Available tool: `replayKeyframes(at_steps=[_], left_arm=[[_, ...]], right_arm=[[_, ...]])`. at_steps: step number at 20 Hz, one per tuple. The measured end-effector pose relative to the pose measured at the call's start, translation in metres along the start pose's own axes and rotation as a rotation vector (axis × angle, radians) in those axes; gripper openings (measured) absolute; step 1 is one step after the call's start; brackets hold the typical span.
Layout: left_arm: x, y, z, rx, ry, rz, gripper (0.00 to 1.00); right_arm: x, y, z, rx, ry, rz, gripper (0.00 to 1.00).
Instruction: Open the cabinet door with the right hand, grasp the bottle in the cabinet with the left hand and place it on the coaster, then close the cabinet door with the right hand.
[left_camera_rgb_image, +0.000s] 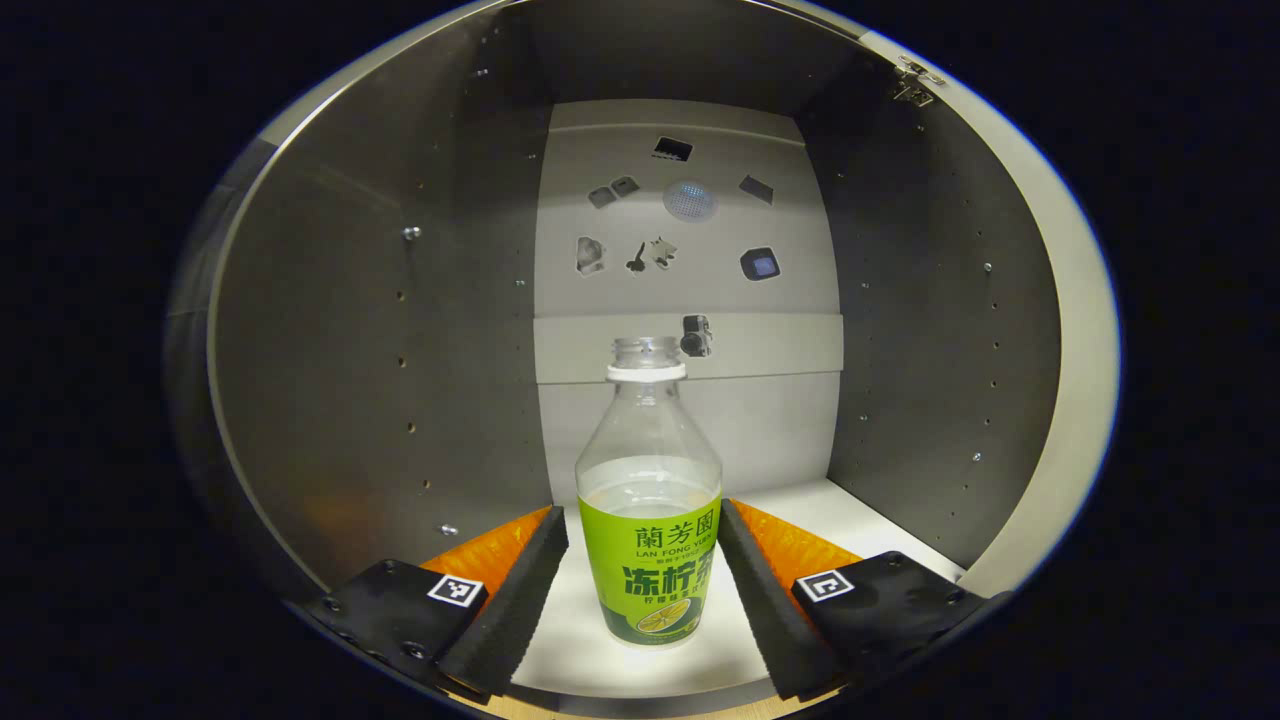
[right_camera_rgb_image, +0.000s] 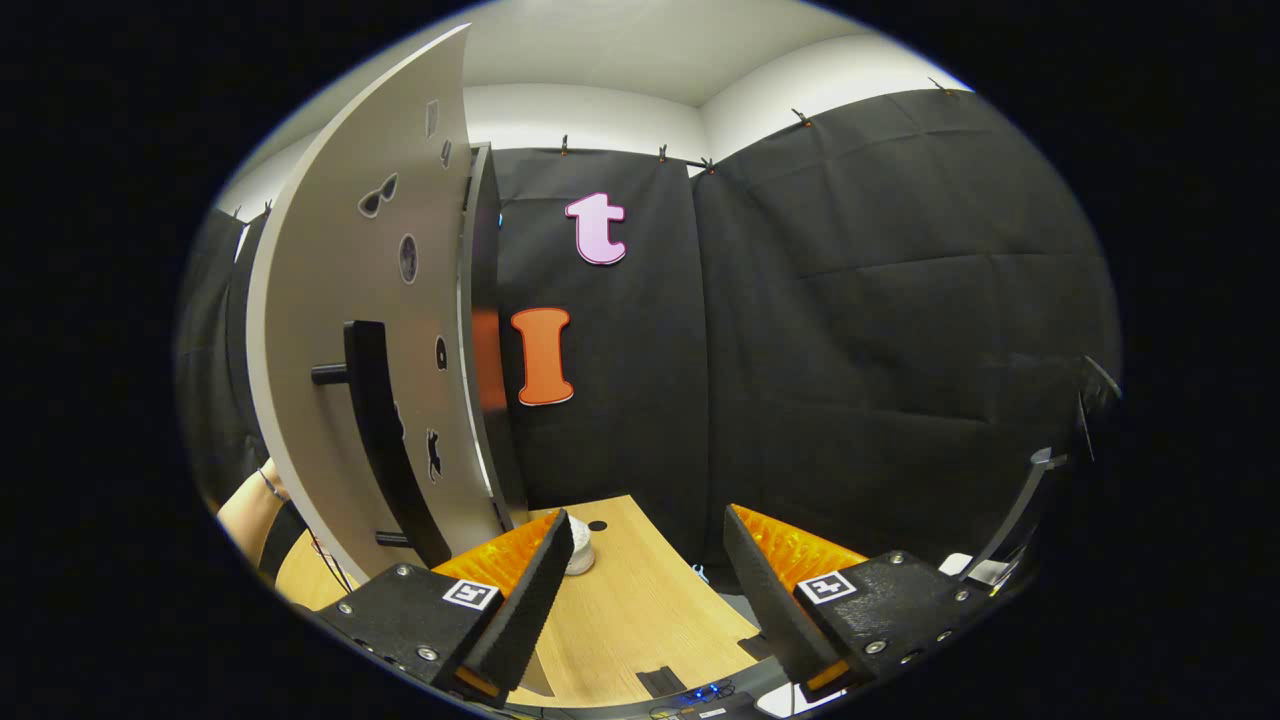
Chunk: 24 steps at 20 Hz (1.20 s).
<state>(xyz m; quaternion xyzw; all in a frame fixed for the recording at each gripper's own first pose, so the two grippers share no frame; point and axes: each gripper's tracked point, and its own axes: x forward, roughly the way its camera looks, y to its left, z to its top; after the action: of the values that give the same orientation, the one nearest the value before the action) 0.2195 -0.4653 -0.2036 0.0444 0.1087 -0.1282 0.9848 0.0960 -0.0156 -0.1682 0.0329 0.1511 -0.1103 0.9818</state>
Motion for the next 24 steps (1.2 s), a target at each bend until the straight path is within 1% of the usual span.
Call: replayKeyframes(at_steps=[1, 2, 4, 6, 8, 13, 14, 15, 19, 24], left_arm=[[0.001, 0.000, 0.000, -0.010, 0.000, -0.003, 0.95], [0.002, 0.001, 0.000, -0.015, 0.001, -0.006, 0.85], [-0.003, -0.003, 0.000, -0.036, 0.009, -0.027, 0.80], [-0.009, -0.004, 0.003, -0.069, 0.010, -0.047, 0.83], [-0.019, -0.007, 0.008, -0.092, 0.004, -0.071, 0.82], [-0.082, -0.005, 0.010, -0.071, -0.020, -0.100, 0.82], [-0.091, -0.002, 0.009, -0.065, -0.021, -0.100, 0.80], [-0.100, 0.000, 0.007, -0.059, -0.023, -0.098, 0.82], [-0.134, 0.020, 0.002, -0.059, -0.031, -0.073, 0.82], [-0.173, 0.053, -0.015, -0.049, -0.030, -0.030, 0.84]], right_arm=[[0.003, 0.000, 0.000, 0.002, 0.001, -0.004, 0.93], [0.005, 0.000, 0.000, 0.002, 0.002, -0.008, 0.93], [0.007, -0.001, 0.000, 0.003, 0.000, -0.011, 0.93], [0.011, 0.000, -0.001, 0.007, -0.004, -0.007, 0.93], [0.013, 0.003, 0.001, 0.009, -0.006, 0.000, 0.93], [0.015, 0.005, -0.002, 0.019, -0.013, 0.025, 0.93], [0.015, 0.005, -0.003, 0.022, -0.012, 0.030, 0.93], [0.016, 0.006, -0.003, 0.024, -0.011, 0.033, 0.93], [0.012, 0.010, -0.004, 0.037, -0.012, 0.054, 0.93], [-0.003, 0.017, -0.003, 0.038, -0.023, 0.073, 0.93]])
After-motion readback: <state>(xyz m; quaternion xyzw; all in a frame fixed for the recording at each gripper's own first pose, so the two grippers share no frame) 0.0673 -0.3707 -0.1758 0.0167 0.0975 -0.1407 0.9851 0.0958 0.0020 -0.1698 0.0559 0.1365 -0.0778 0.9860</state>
